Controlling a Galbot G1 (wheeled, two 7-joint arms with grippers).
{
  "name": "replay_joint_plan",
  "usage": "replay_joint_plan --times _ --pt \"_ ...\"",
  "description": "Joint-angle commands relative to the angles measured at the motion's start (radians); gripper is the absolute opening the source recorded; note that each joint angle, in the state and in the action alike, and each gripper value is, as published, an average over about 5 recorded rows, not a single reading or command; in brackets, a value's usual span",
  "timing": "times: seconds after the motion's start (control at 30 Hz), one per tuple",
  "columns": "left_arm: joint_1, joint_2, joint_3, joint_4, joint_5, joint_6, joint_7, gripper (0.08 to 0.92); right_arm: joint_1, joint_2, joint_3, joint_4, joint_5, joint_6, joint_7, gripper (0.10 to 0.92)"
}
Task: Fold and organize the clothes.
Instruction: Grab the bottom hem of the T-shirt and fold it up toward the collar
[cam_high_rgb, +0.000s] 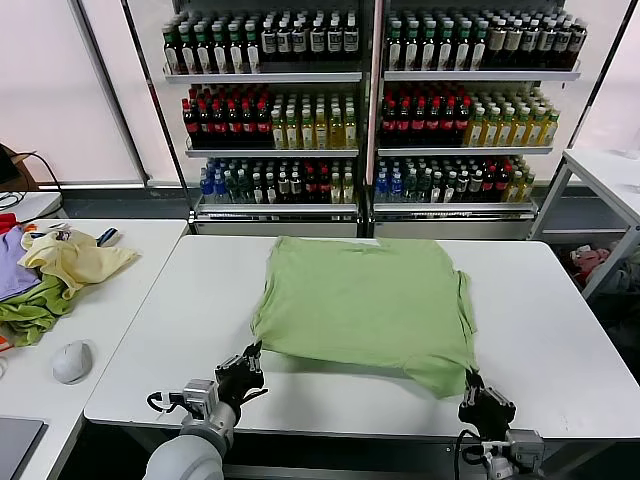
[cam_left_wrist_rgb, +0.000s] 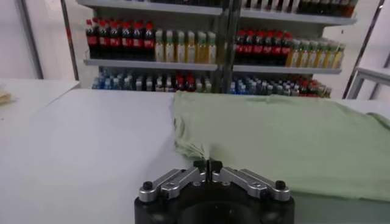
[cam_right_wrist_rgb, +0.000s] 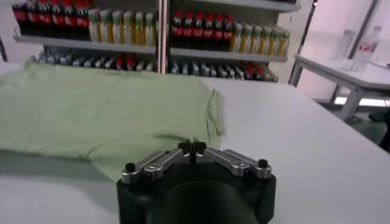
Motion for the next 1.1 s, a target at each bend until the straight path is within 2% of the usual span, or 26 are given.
replay_joint_plan --times 0.03,0.47,0.8,1.1 --pt "-0.079 0.009 0.004 0.012 -0.014 -0.026 0.013 0.099 0.191 -0.06 0.009 -0.075 0.045 0.022 -0.006 0.119" --pt "-0.304 0.015 0.081 0.241 -0.016 -0.022 0.018 0.099 0.479 -0.129 -0.11 -0.352 0.063 -0.002 -0.01 0.119" --pt "-0.445 0.001 0.162 0.405 0.035 -0.021 0.031 0.099 0.601 -0.113 -0.185 -0.483 0.013 -0.009 -0.025 0.119" --pt "-0.517 -0.017 0.22 0.523 0.092 -0.006 0.035 0.099 0.648 -0.072 -0.236 -0.56 -0.046 -0.018 -0.029 0.12"
